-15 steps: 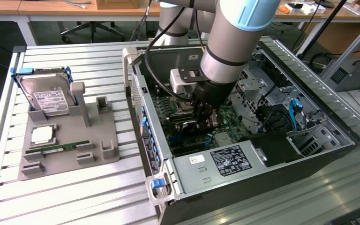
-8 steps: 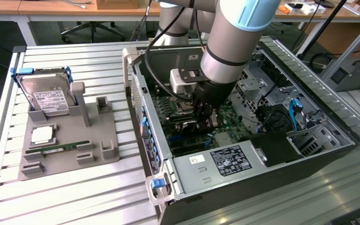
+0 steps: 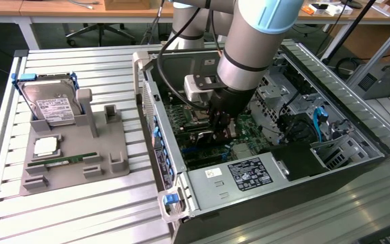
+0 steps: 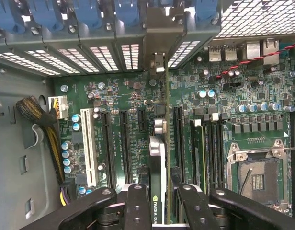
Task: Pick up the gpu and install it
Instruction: 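Insert the gpu into the slot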
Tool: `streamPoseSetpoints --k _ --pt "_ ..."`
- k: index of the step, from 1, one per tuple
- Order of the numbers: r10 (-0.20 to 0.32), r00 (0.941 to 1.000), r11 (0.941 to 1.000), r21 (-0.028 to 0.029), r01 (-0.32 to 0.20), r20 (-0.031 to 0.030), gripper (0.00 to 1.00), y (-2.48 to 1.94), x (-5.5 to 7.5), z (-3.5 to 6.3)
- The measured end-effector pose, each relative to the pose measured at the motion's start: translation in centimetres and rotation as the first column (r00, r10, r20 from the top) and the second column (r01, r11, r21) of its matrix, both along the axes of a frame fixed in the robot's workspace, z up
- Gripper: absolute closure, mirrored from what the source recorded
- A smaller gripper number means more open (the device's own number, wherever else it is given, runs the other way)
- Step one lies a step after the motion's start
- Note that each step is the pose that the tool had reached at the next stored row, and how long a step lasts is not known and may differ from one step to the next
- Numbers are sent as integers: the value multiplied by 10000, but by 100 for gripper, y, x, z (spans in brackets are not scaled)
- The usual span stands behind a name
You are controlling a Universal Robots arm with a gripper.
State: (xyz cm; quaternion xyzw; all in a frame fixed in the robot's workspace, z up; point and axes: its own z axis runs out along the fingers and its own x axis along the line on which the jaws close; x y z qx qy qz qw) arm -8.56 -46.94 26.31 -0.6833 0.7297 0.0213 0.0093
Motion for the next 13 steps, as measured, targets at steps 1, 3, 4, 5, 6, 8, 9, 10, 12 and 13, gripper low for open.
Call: streamPoseSetpoints --k 1,3,4,5,6,8,9,10,12,13 --pt "37 10000 10000 0 -37 0 73 0 0 2" --pt "101 9999 9999 -1 -101 -1 73 0 0 14" --pt "116 9999 9999 1 -116 0 73 0 0 16" --pt "149 9999 9999 1 -149 1 73 0 0 20" --pt "175 9998 9998 1 -175 0 73 0 0 21" --pt "220 9998 9998 -1 -220 0 73 0 0 22" --pt "230 9997 9997 -1 -230 0 73 0 0 22" --pt "258 9997 9997 -2 -258 -1 73 0 0 23" --pt "408 9992 9992 -7 -408 0 73 0 0 22" --pt "446 9990 9990 -9 -446 -1 73 0 0 22"
